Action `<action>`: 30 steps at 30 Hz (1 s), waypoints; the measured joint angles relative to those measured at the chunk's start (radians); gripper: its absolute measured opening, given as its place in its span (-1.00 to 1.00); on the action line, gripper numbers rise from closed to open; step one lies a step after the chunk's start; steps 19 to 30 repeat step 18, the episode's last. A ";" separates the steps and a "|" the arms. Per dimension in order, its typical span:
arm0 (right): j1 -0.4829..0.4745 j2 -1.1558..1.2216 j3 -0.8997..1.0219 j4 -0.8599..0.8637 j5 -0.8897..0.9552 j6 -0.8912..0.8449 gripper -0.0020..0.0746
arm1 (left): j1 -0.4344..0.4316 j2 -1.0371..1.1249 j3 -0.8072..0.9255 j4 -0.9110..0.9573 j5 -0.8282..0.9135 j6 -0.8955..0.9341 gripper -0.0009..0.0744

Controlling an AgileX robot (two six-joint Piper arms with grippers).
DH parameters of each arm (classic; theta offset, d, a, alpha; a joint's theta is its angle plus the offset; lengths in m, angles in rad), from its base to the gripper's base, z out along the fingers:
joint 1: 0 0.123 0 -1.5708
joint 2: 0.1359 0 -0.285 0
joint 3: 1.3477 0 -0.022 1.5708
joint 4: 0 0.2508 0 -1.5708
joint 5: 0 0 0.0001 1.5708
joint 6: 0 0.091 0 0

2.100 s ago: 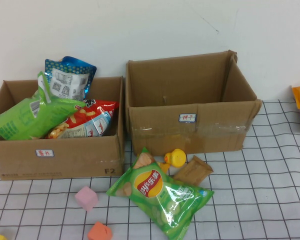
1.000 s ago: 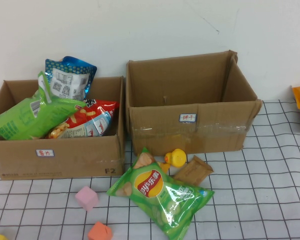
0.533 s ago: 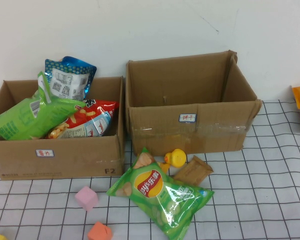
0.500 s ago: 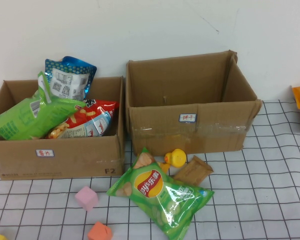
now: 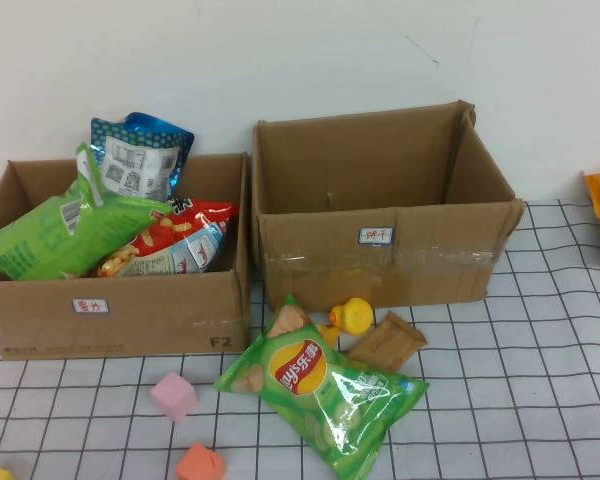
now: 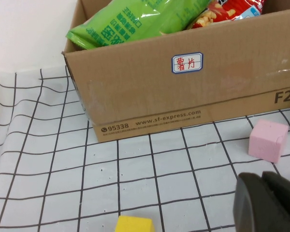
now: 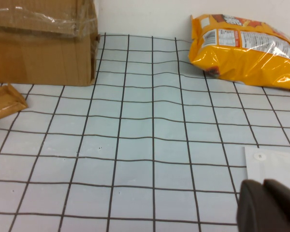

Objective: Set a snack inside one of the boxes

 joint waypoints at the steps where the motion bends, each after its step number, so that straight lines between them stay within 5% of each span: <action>1: 0.000 0.000 0.000 0.000 0.000 0.000 -0.95 | 0.000 0.000 0.000 0.000 0.000 0.000 -0.98; 11: 0.000 0.000 0.000 0.000 0.000 0.000 -0.95 | 0.111 0.000 0.000 0.000 0.000 0.000 -0.98; 30: 0.000 0.000 0.000 0.000 0.000 0.000 -0.95 | 0.076 0.000 0.000 -0.002 0.000 0.000 -0.98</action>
